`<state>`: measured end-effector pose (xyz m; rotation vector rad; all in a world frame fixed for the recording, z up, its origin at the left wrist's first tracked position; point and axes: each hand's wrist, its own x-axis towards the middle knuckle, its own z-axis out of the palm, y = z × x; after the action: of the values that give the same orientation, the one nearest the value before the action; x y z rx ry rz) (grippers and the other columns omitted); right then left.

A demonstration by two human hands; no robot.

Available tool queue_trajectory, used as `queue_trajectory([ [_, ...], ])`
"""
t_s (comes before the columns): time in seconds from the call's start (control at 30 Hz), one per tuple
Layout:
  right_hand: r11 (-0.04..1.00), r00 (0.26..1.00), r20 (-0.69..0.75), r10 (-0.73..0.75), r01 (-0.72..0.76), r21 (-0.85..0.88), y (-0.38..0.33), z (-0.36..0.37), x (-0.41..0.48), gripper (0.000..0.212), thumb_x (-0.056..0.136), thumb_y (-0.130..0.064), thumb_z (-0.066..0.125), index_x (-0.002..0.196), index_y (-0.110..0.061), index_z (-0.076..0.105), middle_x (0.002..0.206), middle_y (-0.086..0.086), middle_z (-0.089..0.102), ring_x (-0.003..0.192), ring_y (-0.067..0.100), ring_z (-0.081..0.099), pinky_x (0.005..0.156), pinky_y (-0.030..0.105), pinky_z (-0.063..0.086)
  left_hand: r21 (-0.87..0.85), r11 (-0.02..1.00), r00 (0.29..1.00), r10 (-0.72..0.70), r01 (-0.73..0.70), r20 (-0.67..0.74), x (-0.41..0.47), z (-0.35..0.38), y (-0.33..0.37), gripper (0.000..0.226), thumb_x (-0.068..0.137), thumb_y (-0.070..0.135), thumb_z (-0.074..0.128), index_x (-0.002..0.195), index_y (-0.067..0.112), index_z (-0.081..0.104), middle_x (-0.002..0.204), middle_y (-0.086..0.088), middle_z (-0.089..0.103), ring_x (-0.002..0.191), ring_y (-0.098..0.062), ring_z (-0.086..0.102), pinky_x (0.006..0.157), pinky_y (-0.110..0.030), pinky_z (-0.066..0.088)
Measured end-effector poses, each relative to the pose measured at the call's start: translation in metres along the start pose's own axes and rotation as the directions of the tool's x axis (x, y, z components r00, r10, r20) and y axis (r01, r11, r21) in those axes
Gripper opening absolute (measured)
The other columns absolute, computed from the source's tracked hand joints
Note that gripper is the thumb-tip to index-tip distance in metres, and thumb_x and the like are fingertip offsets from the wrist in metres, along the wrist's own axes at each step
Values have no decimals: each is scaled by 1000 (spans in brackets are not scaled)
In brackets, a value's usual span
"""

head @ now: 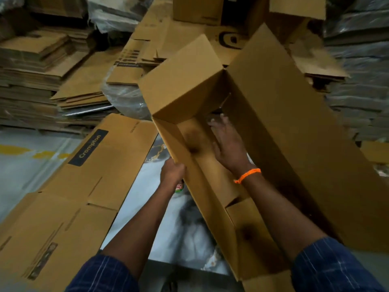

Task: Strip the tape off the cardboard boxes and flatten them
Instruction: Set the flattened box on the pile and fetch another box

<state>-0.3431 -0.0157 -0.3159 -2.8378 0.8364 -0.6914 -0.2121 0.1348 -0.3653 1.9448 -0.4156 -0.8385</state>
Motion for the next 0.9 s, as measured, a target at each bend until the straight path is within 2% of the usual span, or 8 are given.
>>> queue_trajectory([
  [0.1, 995, 877, -471, -89, 53, -89, -23, -71, -24, 71, 82, 5, 59, 150, -9, 42, 158, 26, 26, 150, 43, 20, 122, 52, 24, -105, 994, 999, 33, -34, -13, 10, -1, -11, 22, 86, 23, 54, 108, 26, 56, 115, -8, 66, 101, -33, 62, 93, -52, 56],
  [0.17, 960, 807, -589, -53, -122, -254, -37, -123, -32, 78, 85, -9, 67, 154, -12, 32, 159, 28, 20, 150, 46, 17, 123, 57, 15, -154, 987, 998, 47, -54, -46, 14, 0, -14, 29, 90, 26, 52, 118, 24, 57, 120, -7, 64, 108, -32, 60, 96, -49, 53],
  [0.27, 779, 816, -436, 378, -535, -326, -26, -178, -27, 112, 77, -45, 80, 160, -15, 10, 162, 25, 22, 150, 43, 19, 118, 63, 8, -242, 966, 994, 66, -87, -91, 18, 2, -14, 61, 80, 34, 47, 140, 27, 50, 123, 1, 61, 111, -28, 58, 101, -49, 50],
  [0.33, 737, 770, -203, 605, -638, -220, -9, -194, -21, 103, 70, -46, 87, 151, -12, 34, 142, 21, 53, 130, 40, 50, 104, 56, 41, -259, 958, 992, 107, -120, -65, 20, 4, -18, 62, 85, 28, 50, 146, 29, 44, 125, 6, 59, 110, -25, 56, 102, -47, 49],
  [0.4, 775, 783, -131, 609, -622, -112, -7, -197, -19, 63, 71, -45, 87, 123, -17, 63, 113, 13, 71, 103, 35, 66, 77, 40, 50, -292, 943, 986, 167, -157, 11, 23, 3, -30, 63, 89, 32, 55, 150, 33, 38, 136, 3, 59, 119, -27, 57, 105, -50, 48],
  [0.5, 835, 839, -221, 497, -532, -140, -32, -186, -21, 31, 83, -39, 78, 106, -18, 71, 95, 7, 71, 86, 28, 68, 68, 35, 52, -501, 865, 981, 125, -34, 149, 24, 0, -40, 70, 95, 69, 49, 153, 32, 38, 145, 1, 57, 127, -25, 57, 101, -45, 51],
  [0.67, 833, 852, -276, 445, -507, -223, -66, -153, -40, 24, 87, -43, 68, 100, -22, 70, 80, 2, 70, 73, 28, 68, 64, 43, 58, -820, 467, 944, -176, 331, 281, 36, 6, -76, 88, 88, 88, 19, 147, 31, 50, 134, -7, 66, 120, -33, 61, 97, -47, 52],
  [0.9, 836, 872, -251, 419, -479, -268, -69, -148, -62, 8, 93, -16, 65, 98, -15, 72, 83, 3, 56, 74, 27, 61, 59, 32, 42, -813, 449, 929, -179, 370, 324, -11, 36, -80, 54, 99, 65, 44, 122, 22, 67, 119, -7, 72, 105, -25, 68, 93, -41, 54],
])
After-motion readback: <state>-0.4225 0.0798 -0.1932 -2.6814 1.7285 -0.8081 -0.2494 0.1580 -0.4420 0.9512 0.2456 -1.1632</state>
